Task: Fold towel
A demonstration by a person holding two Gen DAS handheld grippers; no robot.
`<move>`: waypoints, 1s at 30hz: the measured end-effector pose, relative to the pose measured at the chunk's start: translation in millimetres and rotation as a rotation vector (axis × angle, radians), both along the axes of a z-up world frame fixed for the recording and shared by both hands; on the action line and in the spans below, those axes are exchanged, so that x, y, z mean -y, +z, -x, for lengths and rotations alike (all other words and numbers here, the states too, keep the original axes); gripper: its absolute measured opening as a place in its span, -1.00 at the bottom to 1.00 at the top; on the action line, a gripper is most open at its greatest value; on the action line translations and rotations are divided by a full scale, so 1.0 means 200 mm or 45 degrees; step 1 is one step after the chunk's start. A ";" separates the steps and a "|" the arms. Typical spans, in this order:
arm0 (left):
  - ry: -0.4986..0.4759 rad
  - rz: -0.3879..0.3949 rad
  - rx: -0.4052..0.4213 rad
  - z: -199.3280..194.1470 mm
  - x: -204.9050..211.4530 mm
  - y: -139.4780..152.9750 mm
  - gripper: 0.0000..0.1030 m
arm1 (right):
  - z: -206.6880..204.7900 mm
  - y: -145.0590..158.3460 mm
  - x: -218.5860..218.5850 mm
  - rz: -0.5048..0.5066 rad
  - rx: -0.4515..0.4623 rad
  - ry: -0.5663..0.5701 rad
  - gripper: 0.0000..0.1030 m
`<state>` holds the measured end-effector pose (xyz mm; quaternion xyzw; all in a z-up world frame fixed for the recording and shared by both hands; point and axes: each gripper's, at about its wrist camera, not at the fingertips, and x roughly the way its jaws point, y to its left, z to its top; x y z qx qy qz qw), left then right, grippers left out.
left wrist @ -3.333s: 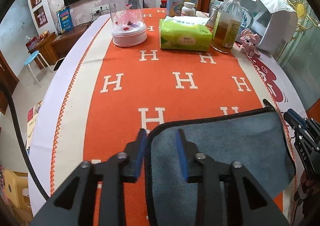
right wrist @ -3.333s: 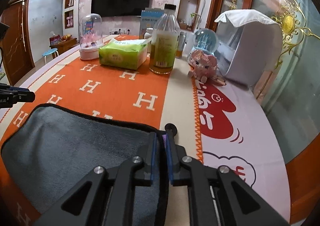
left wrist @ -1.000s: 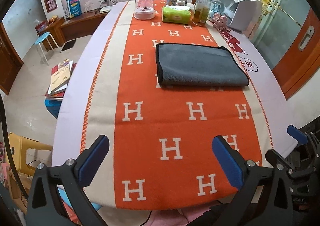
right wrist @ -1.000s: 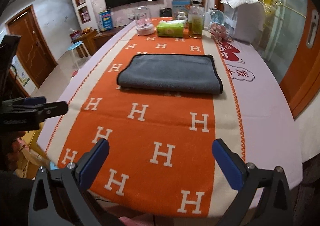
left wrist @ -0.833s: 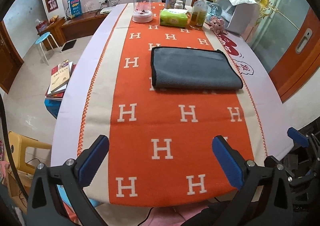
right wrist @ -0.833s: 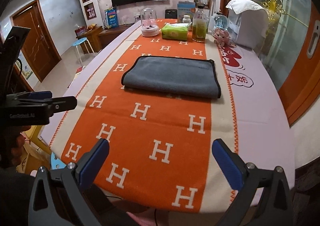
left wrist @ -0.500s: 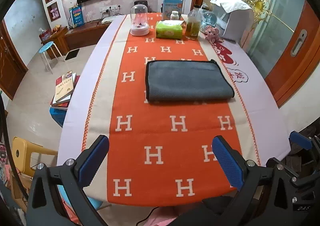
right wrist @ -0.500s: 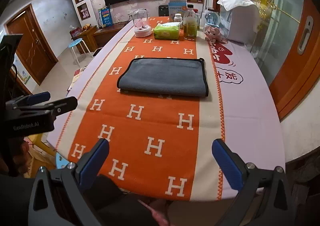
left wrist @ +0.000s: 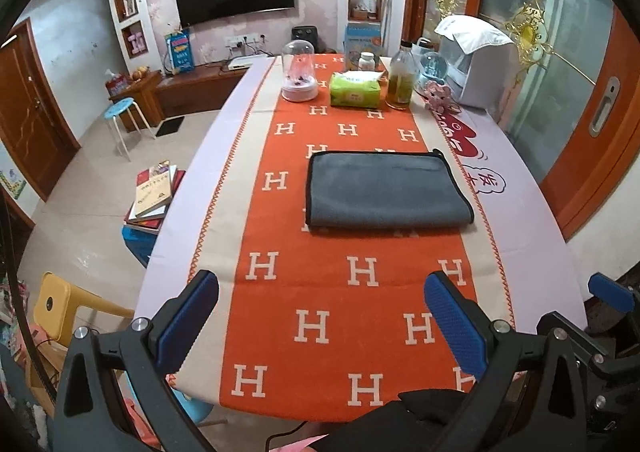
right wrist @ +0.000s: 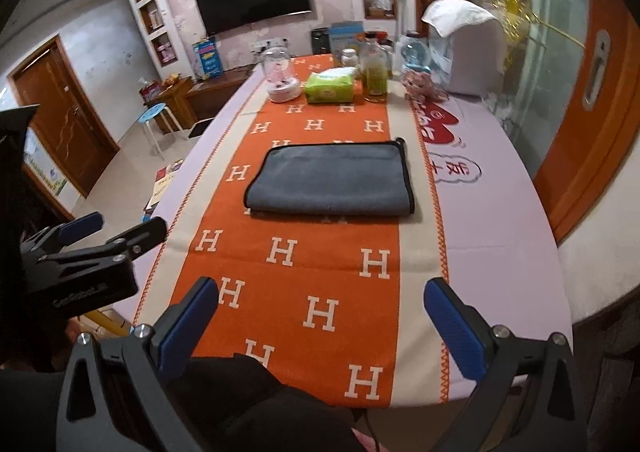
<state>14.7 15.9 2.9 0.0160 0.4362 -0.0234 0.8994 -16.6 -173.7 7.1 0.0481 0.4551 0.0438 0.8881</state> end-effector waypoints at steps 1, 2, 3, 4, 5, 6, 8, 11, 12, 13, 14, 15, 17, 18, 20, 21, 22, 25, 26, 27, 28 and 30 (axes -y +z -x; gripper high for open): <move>0.010 -0.011 0.009 0.00 0.00 0.00 0.99 | 0.00 -0.01 0.01 -0.002 -0.001 -0.013 0.99; 0.015 -0.016 0.015 0.01 0.01 0.00 0.99 | 0.00 -0.01 0.01 0.005 0.004 -0.024 1.00; 0.016 -0.023 0.023 0.01 0.01 0.01 0.99 | 0.00 -0.01 0.01 0.009 0.012 -0.031 0.99; 0.017 -0.027 0.027 0.01 0.02 0.01 0.99 | 0.00 -0.01 0.01 0.006 0.017 -0.037 1.00; 0.020 -0.035 0.033 0.01 0.02 0.01 0.99 | 0.00 -0.01 0.02 0.006 0.022 -0.045 1.00; 0.025 -0.038 0.038 0.01 0.02 0.01 0.99 | 0.00 -0.01 0.02 0.005 0.025 -0.050 0.99; 0.032 -0.043 0.046 0.01 0.02 0.01 0.99 | 0.00 -0.01 0.02 0.007 0.030 -0.064 0.99; 0.035 -0.052 0.056 0.01 0.03 0.02 0.99 | -0.01 -0.02 0.03 0.006 0.034 -0.068 1.00; 0.033 -0.058 0.060 0.01 0.03 0.02 0.99 | -0.01 -0.02 0.03 0.003 0.033 -0.066 1.00; 0.030 -0.061 0.065 0.01 0.04 0.02 0.99 | -0.01 -0.02 0.03 0.004 0.032 -0.066 1.00; 0.028 -0.063 0.068 0.01 0.04 0.03 0.99 | -0.01 -0.02 0.03 0.002 0.030 -0.062 1.00; 0.026 -0.066 0.070 0.00 0.04 0.03 0.99 | -0.02 -0.02 0.03 -0.001 0.029 -0.059 1.00; 0.026 -0.068 0.071 0.00 0.04 0.03 0.99 | -0.03 -0.02 0.03 -0.005 0.025 -0.055 1.00; 0.026 -0.067 0.072 0.00 0.05 0.03 0.99 | -0.03 -0.02 0.03 -0.007 0.023 -0.054 1.00; 0.025 -0.068 0.072 0.00 0.05 0.03 0.99 | -0.03 -0.03 0.03 -0.008 0.022 -0.052 1.00; 0.024 -0.066 0.070 0.00 0.05 0.03 0.99 | -0.04 -0.03 0.03 -0.009 0.021 -0.051 1.00; 0.024 -0.068 0.070 0.00 0.05 0.03 0.99 | -0.04 -0.03 0.03 -0.009 0.021 -0.051 1.00; 0.023 -0.068 0.070 0.00 0.05 0.03 0.99 | -0.04 -0.03 0.03 -0.010 0.018 -0.049 1.00; 0.023 -0.068 0.070 -0.01 0.05 0.03 0.99 | -0.04 -0.03 0.03 -0.011 0.016 -0.048 1.00; 0.025 -0.069 0.070 0.00 0.05 0.03 0.99 | -0.04 -0.03 0.03 -0.010 0.015 -0.048 1.00; 0.024 -0.068 0.069 -0.01 0.05 0.03 0.99 | -0.04 -0.04 0.02 -0.011 0.013 -0.047 1.00; 0.025 -0.069 0.071 0.00 0.05 0.03 0.99 | -0.04 -0.04 0.02 -0.010 0.014 -0.047 1.00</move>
